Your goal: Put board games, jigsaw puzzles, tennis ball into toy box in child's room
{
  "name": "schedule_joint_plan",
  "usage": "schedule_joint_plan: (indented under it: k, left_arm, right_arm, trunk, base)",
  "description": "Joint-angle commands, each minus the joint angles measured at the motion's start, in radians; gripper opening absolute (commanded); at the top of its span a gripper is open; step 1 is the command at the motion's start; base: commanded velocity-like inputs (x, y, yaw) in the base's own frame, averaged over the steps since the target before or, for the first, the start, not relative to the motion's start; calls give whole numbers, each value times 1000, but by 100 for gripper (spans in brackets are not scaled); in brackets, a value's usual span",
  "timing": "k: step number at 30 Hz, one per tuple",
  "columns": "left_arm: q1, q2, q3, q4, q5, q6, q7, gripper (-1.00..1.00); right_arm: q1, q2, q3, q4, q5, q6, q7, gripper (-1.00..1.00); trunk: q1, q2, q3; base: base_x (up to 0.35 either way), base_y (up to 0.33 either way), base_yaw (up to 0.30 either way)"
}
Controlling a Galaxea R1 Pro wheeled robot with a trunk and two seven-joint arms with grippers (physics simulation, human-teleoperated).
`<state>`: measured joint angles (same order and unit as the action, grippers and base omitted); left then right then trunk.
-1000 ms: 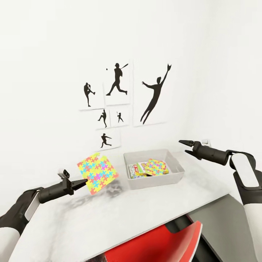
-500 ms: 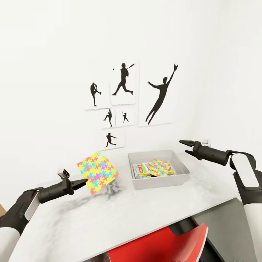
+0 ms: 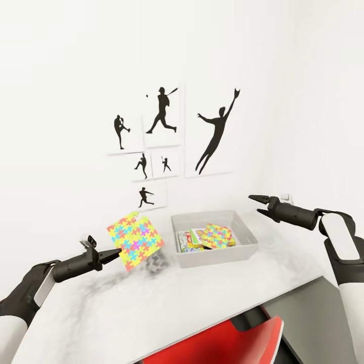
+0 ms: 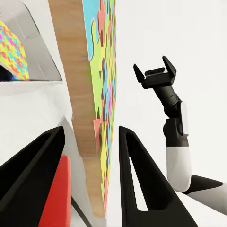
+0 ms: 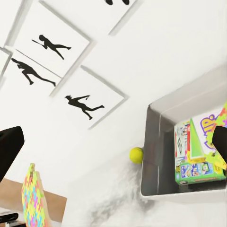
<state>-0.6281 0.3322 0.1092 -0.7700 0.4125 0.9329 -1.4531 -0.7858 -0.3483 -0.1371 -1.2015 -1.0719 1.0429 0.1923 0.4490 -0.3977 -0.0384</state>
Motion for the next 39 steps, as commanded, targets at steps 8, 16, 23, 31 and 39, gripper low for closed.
schedule_joint_plan:
  k: [8,16,23,31,39]
  left_arm:
    - [0,1,0,0,2,11,-2,-100]
    - [0,1,0,0,2,9,-2,-100]
    - [1,1,0,0,2,10,-2,-100]
    - [1,1,0,0,3,9,-3,-100]
    - [1,0,0,0,4,8,-2,-100]
  right_arm:
    - [0,0,-1,-1,10,4,11,100]
    - [0,0,-1,0,11,3,10,100]
    - [0,0,-2,2,11,2,10,100]
    - [0,0,-5,4,11,-1,10,100]
    - [0,0,-5,3,12,-7,10,100]
  trunk:
    - [1,-2,-2]
    - [1,-2,-2]
    - [1,-2,-2]
    - [1,-2,-2]
    - [1,-2,-2]
  base:
    - [113,-4,0]
    - [86,-14,0]
    - [80,-55,0]
    - [4,-3,0]
    - [0,0,0]
